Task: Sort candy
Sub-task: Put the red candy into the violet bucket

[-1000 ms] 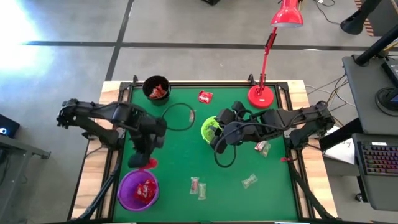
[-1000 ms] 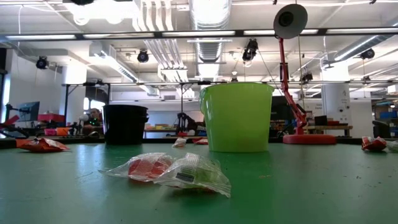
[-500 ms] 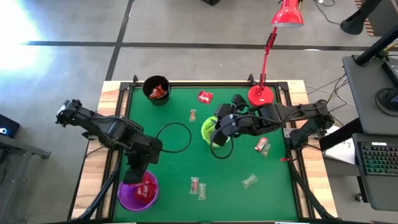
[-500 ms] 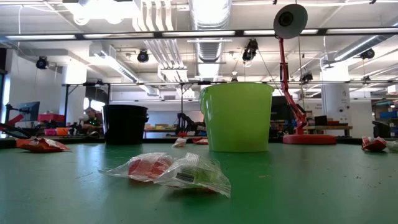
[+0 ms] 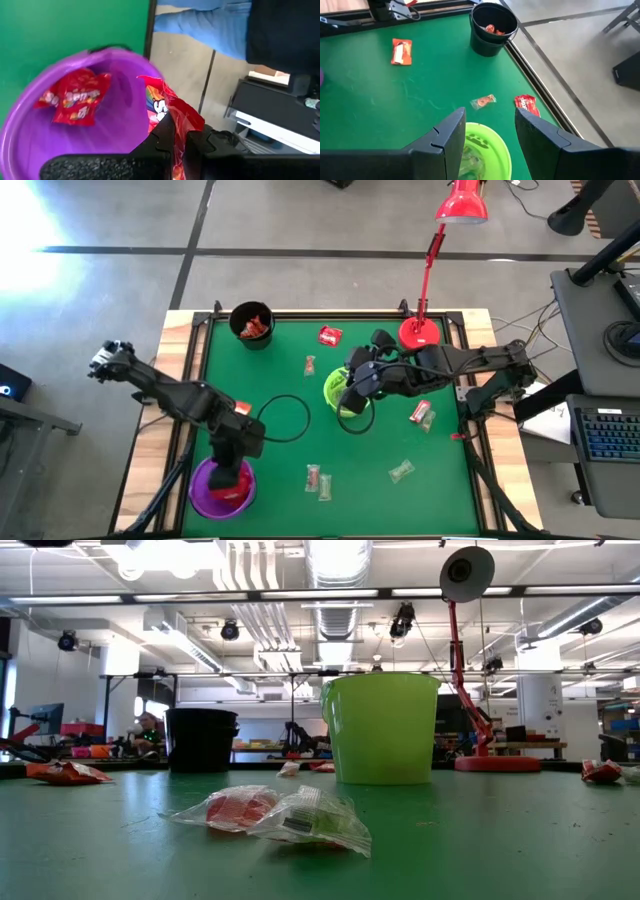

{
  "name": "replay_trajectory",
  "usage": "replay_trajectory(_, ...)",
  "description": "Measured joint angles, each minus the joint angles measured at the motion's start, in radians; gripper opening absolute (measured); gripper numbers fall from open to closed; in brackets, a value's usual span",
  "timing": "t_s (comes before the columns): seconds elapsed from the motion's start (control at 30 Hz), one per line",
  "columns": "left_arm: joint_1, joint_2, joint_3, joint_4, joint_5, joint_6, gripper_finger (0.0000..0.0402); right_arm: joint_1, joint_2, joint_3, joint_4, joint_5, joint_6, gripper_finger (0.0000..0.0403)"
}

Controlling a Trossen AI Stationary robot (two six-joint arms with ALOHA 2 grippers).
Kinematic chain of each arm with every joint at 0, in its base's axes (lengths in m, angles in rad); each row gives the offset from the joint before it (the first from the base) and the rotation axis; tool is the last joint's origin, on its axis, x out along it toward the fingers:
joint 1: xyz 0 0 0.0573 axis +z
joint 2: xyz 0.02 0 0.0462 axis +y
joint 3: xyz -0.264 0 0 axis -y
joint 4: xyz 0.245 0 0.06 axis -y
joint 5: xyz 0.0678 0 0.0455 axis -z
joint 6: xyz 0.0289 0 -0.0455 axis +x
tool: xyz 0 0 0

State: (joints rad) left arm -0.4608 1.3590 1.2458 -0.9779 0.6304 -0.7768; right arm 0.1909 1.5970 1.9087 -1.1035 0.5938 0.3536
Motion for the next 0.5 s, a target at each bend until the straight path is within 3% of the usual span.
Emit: replay_trajectory(0.5,-0.008,0.000,-0.125,-0.007,-0.012,-0.149,0.0000,0.000,0.000,0.000,-0.049,0.000,-0.001,0.0164)
